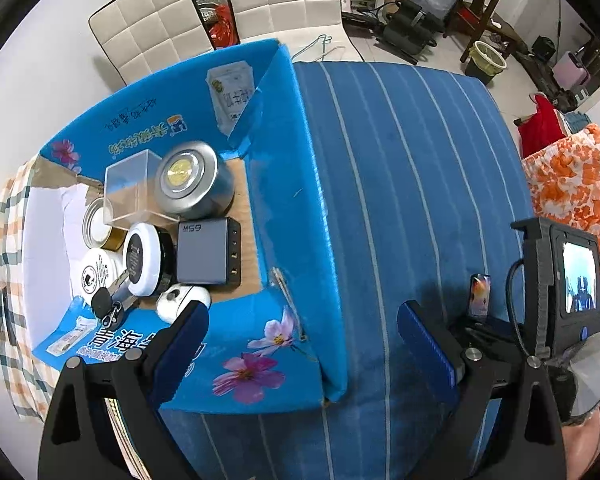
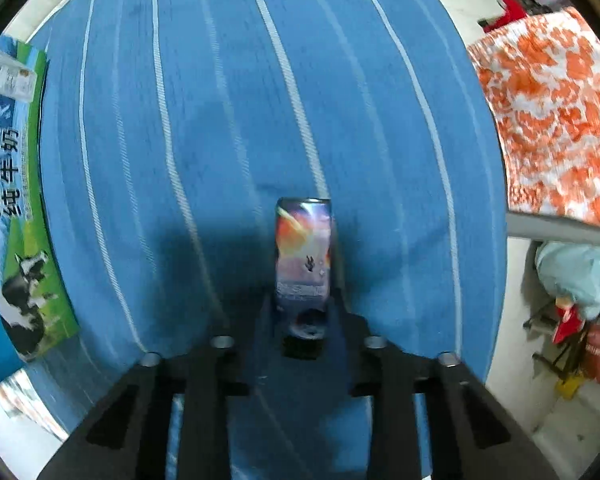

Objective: Organize rigid objects
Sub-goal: 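Grasp the small colourful can upright with the right tool, then carry the can with the right tool and lower it beside the black charger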

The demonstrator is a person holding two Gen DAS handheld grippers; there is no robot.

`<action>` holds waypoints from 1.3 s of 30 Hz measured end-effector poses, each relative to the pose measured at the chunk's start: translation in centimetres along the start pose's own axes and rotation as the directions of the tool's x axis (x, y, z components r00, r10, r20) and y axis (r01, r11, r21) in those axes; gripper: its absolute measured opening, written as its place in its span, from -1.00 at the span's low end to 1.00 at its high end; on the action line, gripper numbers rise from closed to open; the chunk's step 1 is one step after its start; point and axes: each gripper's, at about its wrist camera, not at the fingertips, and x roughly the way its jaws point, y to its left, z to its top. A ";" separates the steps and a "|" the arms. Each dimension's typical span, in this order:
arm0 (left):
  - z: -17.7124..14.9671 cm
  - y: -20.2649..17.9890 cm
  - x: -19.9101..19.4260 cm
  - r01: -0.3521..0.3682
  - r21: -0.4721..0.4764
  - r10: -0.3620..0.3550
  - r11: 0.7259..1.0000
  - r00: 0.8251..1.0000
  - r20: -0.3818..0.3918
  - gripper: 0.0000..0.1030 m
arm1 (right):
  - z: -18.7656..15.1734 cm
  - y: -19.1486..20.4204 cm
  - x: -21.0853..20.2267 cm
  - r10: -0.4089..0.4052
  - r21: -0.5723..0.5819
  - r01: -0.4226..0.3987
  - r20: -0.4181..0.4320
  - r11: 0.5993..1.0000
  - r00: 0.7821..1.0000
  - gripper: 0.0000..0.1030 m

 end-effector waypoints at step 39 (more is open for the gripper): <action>-5.2 19.4 -11.9 0.079 -0.226 -0.049 0.971 0.989 0.137 0.88 | -11.1 15.4 -24.1 0.328 -0.384 -0.187 0.344 0.904 0.880 -0.48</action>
